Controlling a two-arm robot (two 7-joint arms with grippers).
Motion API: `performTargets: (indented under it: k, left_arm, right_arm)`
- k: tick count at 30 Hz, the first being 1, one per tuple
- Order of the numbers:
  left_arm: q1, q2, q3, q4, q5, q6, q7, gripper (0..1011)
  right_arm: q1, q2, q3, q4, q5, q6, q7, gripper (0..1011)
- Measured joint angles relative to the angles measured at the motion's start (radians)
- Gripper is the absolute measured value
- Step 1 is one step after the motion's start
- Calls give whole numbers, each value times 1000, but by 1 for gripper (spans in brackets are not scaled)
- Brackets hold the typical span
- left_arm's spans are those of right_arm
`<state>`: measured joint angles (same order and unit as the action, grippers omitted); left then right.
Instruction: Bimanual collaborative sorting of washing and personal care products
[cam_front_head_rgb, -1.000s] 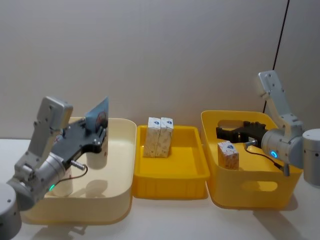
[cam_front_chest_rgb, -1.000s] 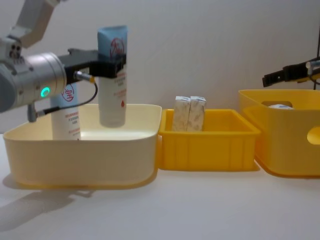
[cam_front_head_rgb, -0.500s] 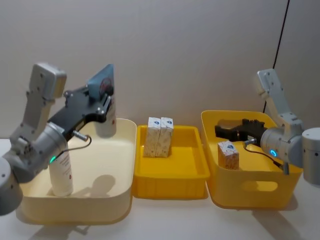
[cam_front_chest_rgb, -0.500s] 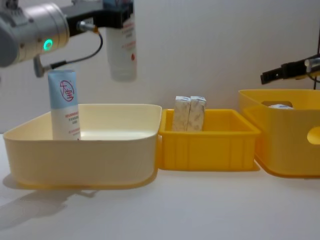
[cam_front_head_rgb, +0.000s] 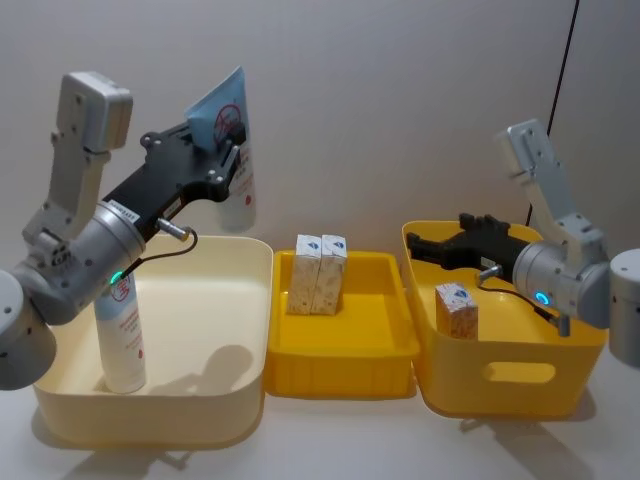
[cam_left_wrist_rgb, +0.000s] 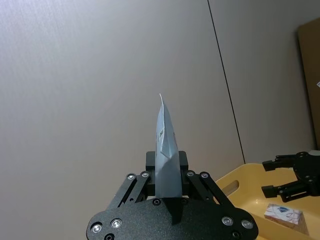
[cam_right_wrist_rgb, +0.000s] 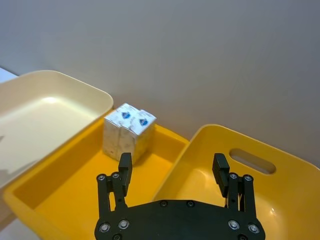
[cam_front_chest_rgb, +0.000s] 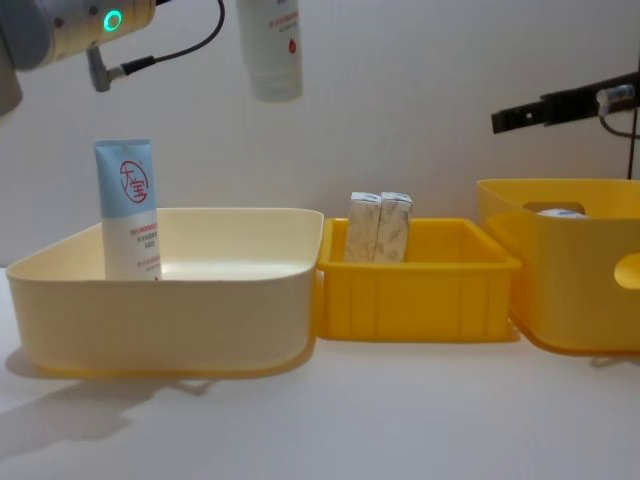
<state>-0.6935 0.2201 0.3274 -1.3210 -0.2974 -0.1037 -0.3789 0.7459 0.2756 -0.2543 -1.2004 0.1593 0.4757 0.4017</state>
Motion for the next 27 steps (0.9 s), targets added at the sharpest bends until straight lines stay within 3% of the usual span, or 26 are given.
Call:
performTargets:
  k: [18,27]
  left_arm:
    - [-23,-12,16,5,-21,-2,-24,234]
    - [-30,-15,29,-2,-22,6,-28,234]
  right_arm:
    - [-2,29,-30,-45,83,-122,204,1001]
    - [16,28,-55,-20,96,-167,251,1001]
